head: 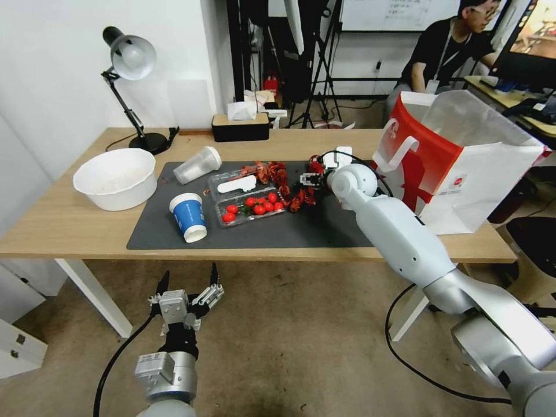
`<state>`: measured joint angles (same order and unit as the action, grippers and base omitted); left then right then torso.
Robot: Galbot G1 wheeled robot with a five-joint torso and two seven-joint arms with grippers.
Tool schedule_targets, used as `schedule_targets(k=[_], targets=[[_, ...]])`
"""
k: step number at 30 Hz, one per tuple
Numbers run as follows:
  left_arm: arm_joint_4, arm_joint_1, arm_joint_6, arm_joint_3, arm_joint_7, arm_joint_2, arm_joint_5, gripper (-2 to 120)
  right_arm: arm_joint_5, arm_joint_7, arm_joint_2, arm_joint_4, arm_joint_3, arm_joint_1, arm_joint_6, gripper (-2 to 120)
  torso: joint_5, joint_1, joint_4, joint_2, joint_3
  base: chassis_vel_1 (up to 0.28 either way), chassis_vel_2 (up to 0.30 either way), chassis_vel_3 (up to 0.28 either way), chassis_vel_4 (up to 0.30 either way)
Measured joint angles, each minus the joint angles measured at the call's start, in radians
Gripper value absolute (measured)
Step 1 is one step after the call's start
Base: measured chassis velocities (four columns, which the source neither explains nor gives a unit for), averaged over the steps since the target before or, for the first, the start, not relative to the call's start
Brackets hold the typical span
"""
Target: Pick up the trash from the table and place it into the takeout bag.
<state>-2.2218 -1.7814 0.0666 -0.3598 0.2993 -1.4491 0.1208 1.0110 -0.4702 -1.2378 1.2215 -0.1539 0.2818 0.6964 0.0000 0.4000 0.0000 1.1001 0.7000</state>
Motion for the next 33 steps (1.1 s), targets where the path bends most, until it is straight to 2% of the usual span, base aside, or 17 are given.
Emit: schedule_targets(k=[5,12,16,27,30,33], targets=[[0.001,0.001,0.0,0.0,0.0,0.001,0.0,100,0.0,0.001,0.0,-0.002,0.001,0.004,0.0,82,0.0,0.0,0.0,0.0,0.0,0.0,0.0,0.0,0.0],[0.003,0.004,0.001,-0.001,0.0,0.004,0.005,100,0.0,0.002,-0.005,-0.007,0.006,0.007,-0.001,59,-0.0002,0.0,-0.0003,0.0,0.0,0.0,0.0,0.0,0.0],[0.005,0.009,0.001,-0.002,0.0,0.005,0.007,100,-0.001,0.002,-0.008,-0.007,0.007,0.009,-0.001,53,0.0,0.0,0.0001,0.0,0.0,0.0,0.0,0.0,0.0],[0.014,0.022,0.001,-0.001,0.001,0.009,0.013,100,-0.006,0.003,-0.006,0.008,0.016,0.017,-0.006,53,0.0,0.0,0.0002,0.0,0.0,0.0,0.0,0.0,0.0],[0.014,0.025,0.001,-0.001,0.001,0.01,0.014,100,-0.015,0.003,0.004,0.042,0.021,0.026,-0.013,53,0.0005,0.0,0.0002,0.0,0.0,0.0,0.0,0.0,0.0],[0.014,0.026,0.0,-0.001,0.001,0.01,0.014,100,-0.035,0.002,0.04,0.137,0.029,0.045,-0.025,53,0.0002,0.0,0.0001,0.0,0.0,0.0,0.0,0.0,0.0]])
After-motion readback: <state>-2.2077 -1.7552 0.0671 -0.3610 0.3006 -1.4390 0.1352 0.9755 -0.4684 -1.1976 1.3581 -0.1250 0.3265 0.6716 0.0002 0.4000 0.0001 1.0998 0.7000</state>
